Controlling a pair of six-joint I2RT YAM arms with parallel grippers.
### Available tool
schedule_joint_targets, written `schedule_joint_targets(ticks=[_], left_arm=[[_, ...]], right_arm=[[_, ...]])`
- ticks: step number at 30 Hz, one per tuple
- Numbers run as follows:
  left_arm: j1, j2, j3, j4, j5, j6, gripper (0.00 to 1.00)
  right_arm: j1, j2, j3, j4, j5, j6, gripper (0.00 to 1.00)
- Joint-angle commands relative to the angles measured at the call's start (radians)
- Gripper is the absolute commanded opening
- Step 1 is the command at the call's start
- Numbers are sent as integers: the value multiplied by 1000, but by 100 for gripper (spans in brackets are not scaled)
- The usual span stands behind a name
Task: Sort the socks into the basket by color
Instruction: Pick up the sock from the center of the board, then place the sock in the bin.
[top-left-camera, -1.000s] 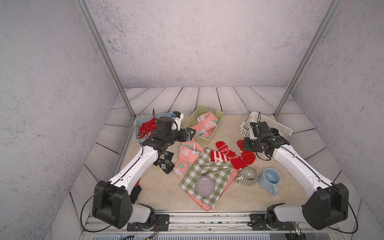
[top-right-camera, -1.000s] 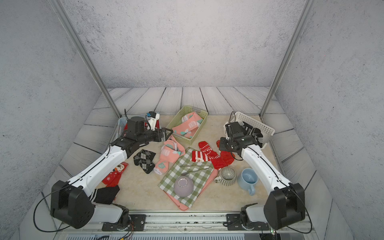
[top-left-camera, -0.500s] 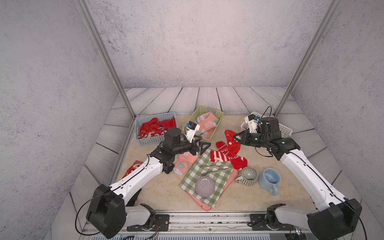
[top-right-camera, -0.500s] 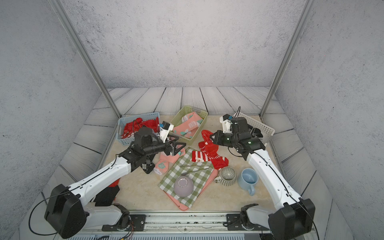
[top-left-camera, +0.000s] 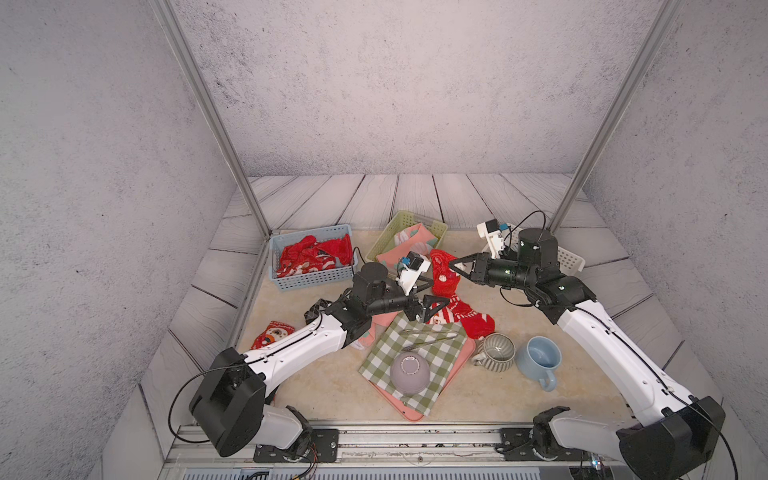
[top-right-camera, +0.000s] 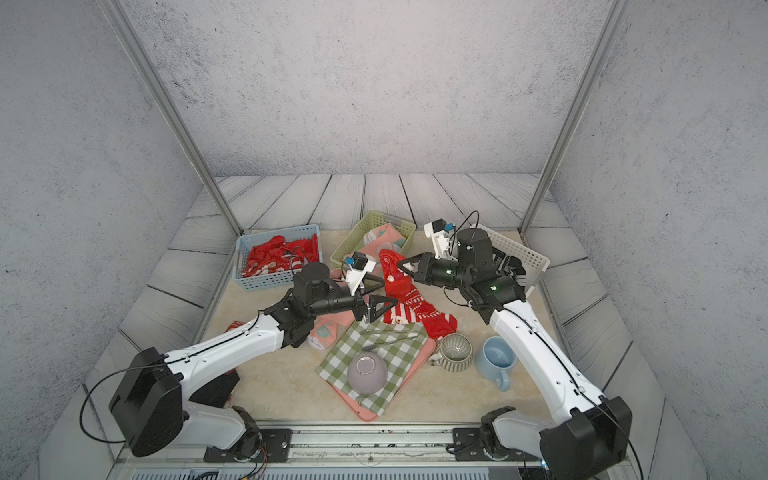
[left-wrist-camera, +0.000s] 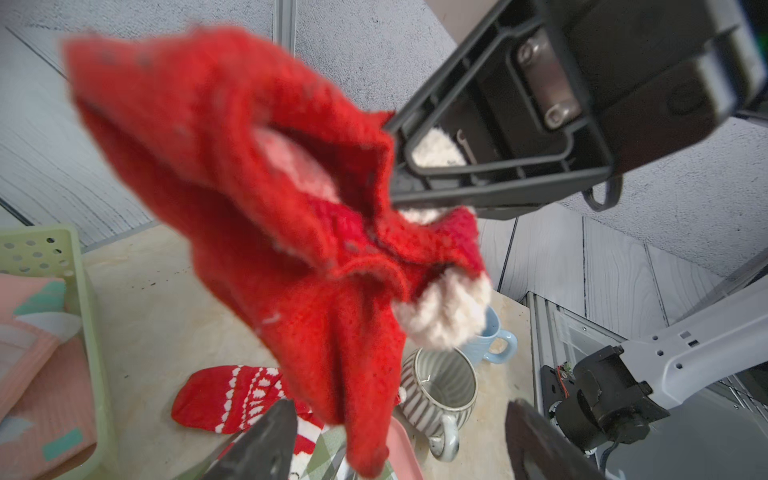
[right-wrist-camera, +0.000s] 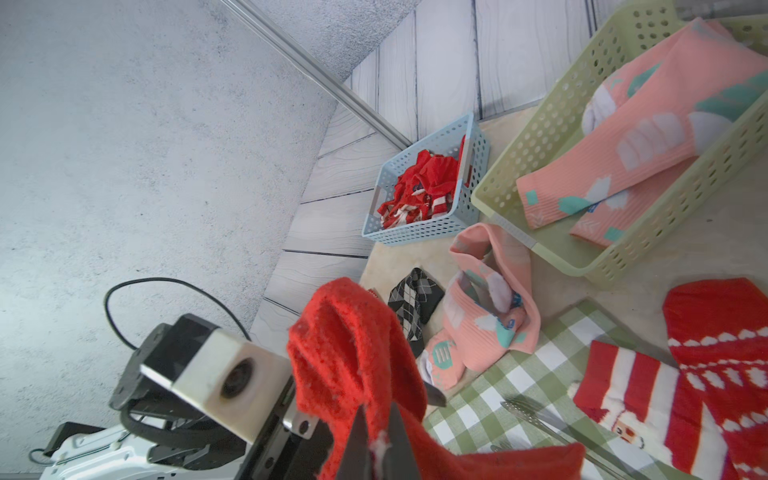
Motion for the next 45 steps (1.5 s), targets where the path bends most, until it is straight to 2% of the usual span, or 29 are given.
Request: schedule_joint_targets(ticks=[1, 4, 5, 7, 9, 10, 12, 14, 16, 21, 23, 24, 28, 34, 45], left_arm=[[-17, 13, 67, 36, -26, 27, 77], [-20, 18, 90, 17, -48, 20, 65], [-20, 15, 94, 12, -54, 18, 57], [-21, 11, 100, 0, -65, 7, 39], [-21, 7, 113, -34, -67, 14, 11], [-20, 3, 120, -60, -79, 8, 1], [-19, -10, 132, -112, -105, 9, 0], [-18, -30, 129, -141, -119, 21, 0], [-18, -56, 122, -178, -160, 29, 0], [8, -131, 117, -279, -248, 29, 0], [32, -147, 131, -338, -269, 29, 0], [47, -156, 138, -367, -275, 33, 0], [143, -168, 182, -493, -296, 16, 0], [337, -123, 288, -655, -328, -6, 0], [624, 157, 508, -749, -371, -19, 0]], right_arm=[[10, -35, -7, 39, -32, 19, 0], [10, -40, -15, 40, -31, 17, 0], [11, -42, -18, 39, -30, 15, 0], [11, -43, -19, 34, -31, 12, 0], [11, -46, -23, 25, -23, 6, 0], [11, -48, -24, 20, -15, 3, 2], [11, -49, -23, 12, -5, -6, 12], [11, -46, -13, -12, 4, -20, 33], [11, -42, -1, -35, 17, -39, 44], [9, -41, 36, -119, 65, -107, 79], [6, -47, 43, -147, 90, -126, 97], [4, -52, 45, -157, 101, -134, 100], [-7, -68, 46, -187, 126, -157, 99], [-11, -74, 37, -240, 184, -198, 99], [-21, -52, 14, -267, 210, -239, 99]])
